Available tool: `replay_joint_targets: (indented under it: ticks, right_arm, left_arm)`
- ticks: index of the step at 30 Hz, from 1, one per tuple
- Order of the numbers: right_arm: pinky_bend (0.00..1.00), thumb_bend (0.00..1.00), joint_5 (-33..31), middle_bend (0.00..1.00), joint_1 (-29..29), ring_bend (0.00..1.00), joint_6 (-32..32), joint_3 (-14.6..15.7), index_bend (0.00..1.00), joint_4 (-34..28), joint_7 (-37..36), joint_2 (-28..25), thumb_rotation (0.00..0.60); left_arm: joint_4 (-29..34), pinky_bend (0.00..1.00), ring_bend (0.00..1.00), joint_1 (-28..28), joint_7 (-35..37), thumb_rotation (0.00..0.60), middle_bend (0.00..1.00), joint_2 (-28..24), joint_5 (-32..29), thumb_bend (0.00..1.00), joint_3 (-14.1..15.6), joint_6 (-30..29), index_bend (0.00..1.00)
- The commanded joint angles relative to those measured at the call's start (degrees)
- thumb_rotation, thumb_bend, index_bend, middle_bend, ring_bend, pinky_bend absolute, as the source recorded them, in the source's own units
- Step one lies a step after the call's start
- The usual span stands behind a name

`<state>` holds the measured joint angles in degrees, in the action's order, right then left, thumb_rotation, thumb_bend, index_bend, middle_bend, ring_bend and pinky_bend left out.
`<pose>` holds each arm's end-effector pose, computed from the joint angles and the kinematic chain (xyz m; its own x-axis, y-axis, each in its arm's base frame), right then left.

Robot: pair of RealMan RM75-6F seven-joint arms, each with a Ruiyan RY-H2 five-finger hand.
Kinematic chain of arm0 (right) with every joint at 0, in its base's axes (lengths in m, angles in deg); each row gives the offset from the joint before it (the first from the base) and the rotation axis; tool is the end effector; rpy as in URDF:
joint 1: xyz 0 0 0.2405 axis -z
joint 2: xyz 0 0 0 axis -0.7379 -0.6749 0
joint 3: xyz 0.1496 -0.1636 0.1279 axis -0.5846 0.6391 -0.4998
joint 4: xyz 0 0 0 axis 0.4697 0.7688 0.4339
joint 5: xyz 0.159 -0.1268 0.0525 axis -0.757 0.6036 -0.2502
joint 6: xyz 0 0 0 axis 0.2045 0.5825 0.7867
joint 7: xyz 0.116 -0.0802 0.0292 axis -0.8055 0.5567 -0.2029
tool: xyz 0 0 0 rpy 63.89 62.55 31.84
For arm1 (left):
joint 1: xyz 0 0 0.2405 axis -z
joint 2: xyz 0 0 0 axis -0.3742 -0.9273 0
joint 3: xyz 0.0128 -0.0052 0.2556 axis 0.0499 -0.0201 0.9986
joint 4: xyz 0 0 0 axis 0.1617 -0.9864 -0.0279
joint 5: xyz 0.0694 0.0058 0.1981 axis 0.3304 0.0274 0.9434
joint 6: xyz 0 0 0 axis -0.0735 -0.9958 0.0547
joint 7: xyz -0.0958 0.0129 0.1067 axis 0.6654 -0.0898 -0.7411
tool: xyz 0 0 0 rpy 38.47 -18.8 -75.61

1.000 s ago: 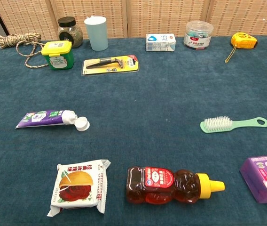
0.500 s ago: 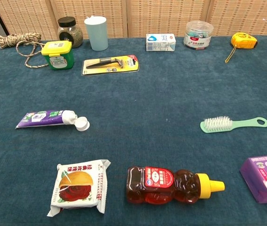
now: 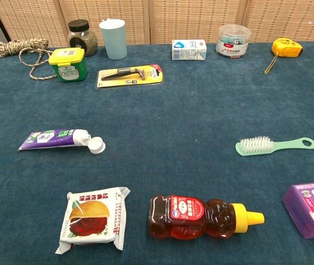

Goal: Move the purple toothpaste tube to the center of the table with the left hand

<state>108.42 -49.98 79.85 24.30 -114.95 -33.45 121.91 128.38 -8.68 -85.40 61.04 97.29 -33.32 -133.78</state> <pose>-0.3121 -0.1768 0.1736 0.2566 0.0297 0.9661 -0.9618 0.1062 0.2522 -0.2357 0.2043 0.1345 0.5114 0.1749 0.8414 0.8562 -0.1872 -0.4815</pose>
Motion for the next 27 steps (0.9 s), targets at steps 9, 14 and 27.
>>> replay_joint_targets:
  ticks: [9,14,27]
  right_arm:
    - [0.0,0.0,0.22,0.0,0.4,0.0,0.58,0.0,0.0,-0.56,0.05,-0.72,0.6]
    - [0.0,0.0,0.21,0.0,0.86,0.0,0.99,0.17,0.0,-0.75,-0.12,-0.97,0.6]
    - [0.0,0.0,0.05,0.0,1.38,0.0,1.49,0.14,0.0,-1.14,0.03,-1.44,0.6]
  left_arm:
    - [-3.06,0.17,0.16,8.47,-4.41,0.6,0.18,4.26,-9.16,0.4,-3.03,10.7,0.23]
    - [-6.07,0.18,0.17,11.58,-8.16,0.6,0.19,8.58,-13.33,0.4,-3.96,12.73,0.22]
    - [-9.31,0.19,0.2,17.48,-14.25,0.6,0.24,17.06,-20.47,0.4,-4.28,15.36,0.27]
